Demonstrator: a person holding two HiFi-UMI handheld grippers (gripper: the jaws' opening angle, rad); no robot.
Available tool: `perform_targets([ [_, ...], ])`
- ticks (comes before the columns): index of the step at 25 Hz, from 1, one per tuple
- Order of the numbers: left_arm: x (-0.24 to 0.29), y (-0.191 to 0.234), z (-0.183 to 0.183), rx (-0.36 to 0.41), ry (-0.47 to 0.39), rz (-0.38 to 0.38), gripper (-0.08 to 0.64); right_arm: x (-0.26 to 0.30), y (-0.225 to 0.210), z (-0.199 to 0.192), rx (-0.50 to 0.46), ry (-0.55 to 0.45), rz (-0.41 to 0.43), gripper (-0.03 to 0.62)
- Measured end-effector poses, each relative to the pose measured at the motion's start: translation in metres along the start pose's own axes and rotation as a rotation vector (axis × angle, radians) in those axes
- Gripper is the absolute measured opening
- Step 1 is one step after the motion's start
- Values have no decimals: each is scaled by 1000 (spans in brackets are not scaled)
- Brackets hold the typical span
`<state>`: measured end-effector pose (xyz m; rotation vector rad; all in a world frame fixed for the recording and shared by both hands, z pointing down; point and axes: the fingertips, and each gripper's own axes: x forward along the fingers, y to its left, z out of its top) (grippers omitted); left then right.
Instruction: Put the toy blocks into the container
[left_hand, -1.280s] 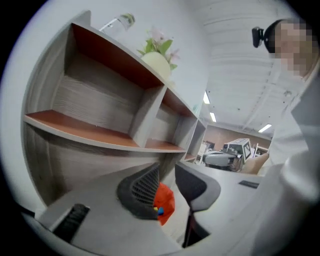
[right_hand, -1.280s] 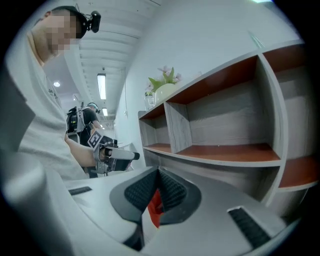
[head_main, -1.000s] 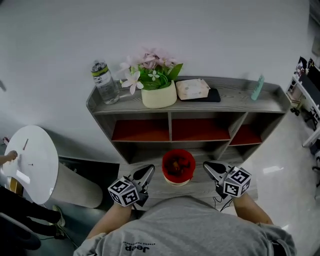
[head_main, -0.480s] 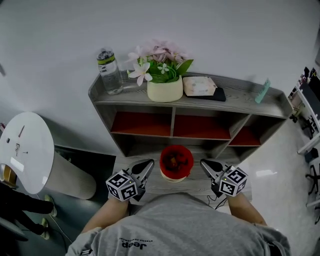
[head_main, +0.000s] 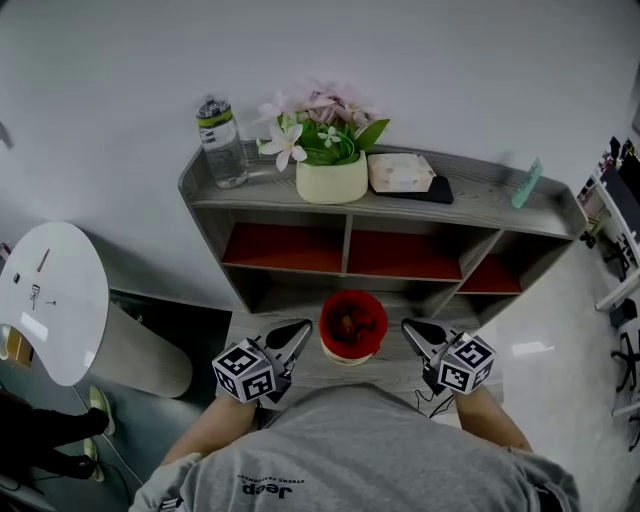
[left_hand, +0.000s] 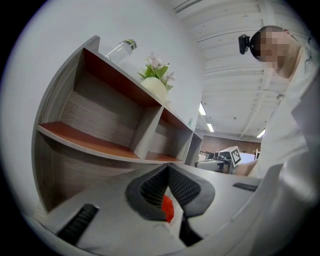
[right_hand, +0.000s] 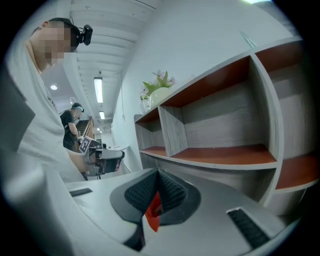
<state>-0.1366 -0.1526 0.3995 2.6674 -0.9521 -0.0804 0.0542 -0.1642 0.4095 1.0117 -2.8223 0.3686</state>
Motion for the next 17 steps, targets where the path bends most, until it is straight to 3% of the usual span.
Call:
perform_targets([
  [17,3,-3,-2,-9,8,-8,12,-1,0,-2,-11,8,14,15],
])
